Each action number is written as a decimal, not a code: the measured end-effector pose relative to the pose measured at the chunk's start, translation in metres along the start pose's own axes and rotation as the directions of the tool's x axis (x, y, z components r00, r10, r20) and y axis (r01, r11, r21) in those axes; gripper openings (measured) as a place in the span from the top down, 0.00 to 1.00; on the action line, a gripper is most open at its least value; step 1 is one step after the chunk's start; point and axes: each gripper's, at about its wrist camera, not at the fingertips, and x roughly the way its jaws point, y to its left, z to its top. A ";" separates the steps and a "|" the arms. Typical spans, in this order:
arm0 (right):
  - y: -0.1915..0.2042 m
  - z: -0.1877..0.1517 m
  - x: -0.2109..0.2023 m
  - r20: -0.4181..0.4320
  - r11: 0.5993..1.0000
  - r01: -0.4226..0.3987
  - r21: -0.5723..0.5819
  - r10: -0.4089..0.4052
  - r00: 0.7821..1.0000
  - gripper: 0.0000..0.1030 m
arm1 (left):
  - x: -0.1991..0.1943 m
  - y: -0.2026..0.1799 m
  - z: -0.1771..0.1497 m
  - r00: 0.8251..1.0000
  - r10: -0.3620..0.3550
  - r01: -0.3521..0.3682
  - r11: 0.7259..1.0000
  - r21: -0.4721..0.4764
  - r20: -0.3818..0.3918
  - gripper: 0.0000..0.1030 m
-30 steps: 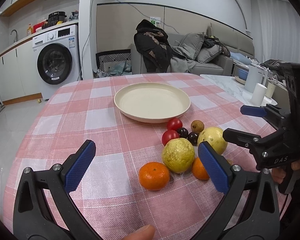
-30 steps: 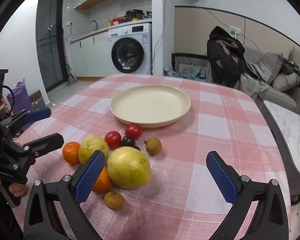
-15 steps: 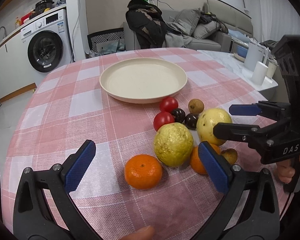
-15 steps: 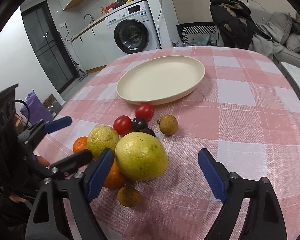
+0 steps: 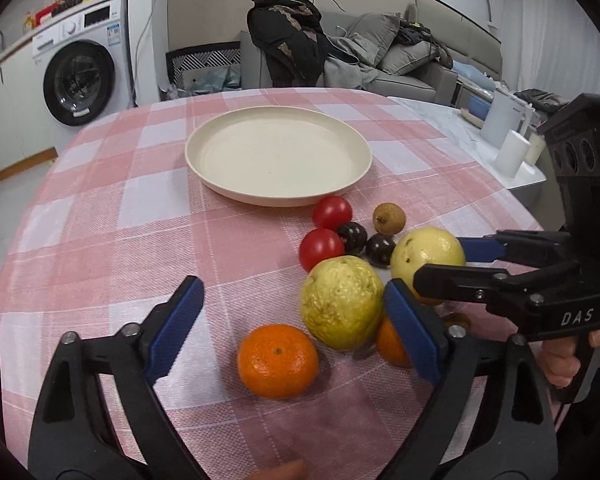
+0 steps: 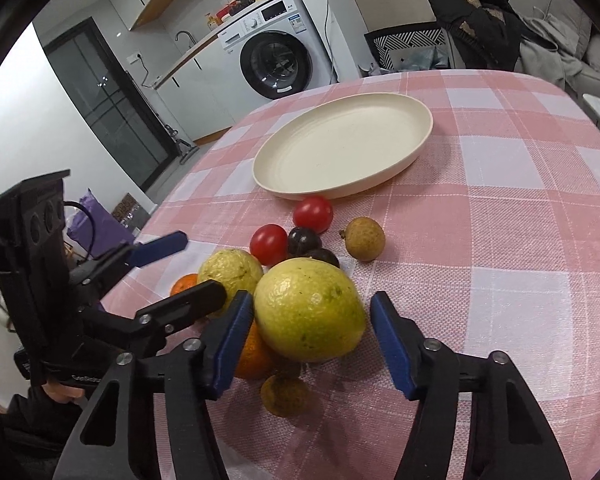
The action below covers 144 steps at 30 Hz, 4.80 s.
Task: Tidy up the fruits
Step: 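Grasp the green-yellow guava with the left tool while the right tool grasps the yellow grapefruit, then carry both fruits onto the cream plate and open both tools to release them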
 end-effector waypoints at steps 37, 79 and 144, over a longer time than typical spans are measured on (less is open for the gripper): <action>0.005 -0.002 -0.003 0.046 0.999 0.017 -0.040 -0.015 0.999 0.44 | -0.014 -0.014 -0.001 0.997 -0.053 0.048 0.995 0.090 0.049 0.63; 0.014 0.071 -0.005 0.139 0.998 0.052 0.023 -0.055 0.989 0.44 | -0.010 0.020 0.057 0.983 0.018 -0.015 1.000 -0.021 0.183 0.58; -0.014 0.047 -0.016 0.148 0.984 0.178 -0.005 -0.175 0.973 0.00 | -0.037 0.026 0.020 0.973 0.101 -0.106 0.994 0.012 0.209 0.01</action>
